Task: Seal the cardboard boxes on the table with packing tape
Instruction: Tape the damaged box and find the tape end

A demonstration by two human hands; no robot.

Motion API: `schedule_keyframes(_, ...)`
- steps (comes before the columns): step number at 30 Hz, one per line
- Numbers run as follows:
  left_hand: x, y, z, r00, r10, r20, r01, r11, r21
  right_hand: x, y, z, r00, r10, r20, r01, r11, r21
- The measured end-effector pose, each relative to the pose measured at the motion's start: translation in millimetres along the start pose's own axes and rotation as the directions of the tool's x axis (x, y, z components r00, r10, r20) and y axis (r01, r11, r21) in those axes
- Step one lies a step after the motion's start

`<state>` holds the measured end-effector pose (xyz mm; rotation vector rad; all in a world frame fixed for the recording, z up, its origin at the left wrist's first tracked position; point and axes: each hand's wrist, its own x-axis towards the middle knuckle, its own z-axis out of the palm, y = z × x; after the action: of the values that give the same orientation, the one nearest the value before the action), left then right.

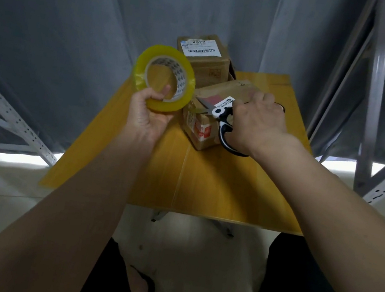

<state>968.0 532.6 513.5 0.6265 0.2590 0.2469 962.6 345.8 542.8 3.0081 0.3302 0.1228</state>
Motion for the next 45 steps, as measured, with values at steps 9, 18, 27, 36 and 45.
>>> schedule_keyframes(9, -1, -3, -1, 0.999, 0.014, -0.032, -0.015, 0.999, -0.034, -17, -1, 6, 0.997, 0.007, -0.078, -0.011, 0.999, -0.050)
schedule_keyframes(18, -7, -4, -4, 0.999, 0.009, -0.046, -0.012, 0.998, -0.059, 0, -9, 5, 0.986, -0.004, -0.164, -0.016, 0.993, -0.119)
schedule_keyframes(27, -5, 2, -4, 1.000, 0.012, -0.007, -0.012, 1.000, -0.009, 22, -28, 4, 0.977, -0.045, -0.208, 0.013, 0.988, -0.152)
schedule_keyframes(36, -7, 16, -11, 0.998, -0.021, 0.064, 0.019, 0.999, 0.030, 29, -22, 2, 0.970, -0.108, -0.217, 0.089, 0.991, -0.097)
schedule_keyframes(45, -12, 20, -16, 0.999, -0.037, 0.033, 0.039, 0.996, -0.084, 31, -5, 19, 0.988, 0.151, -0.043, -0.103, 0.828, 0.551)
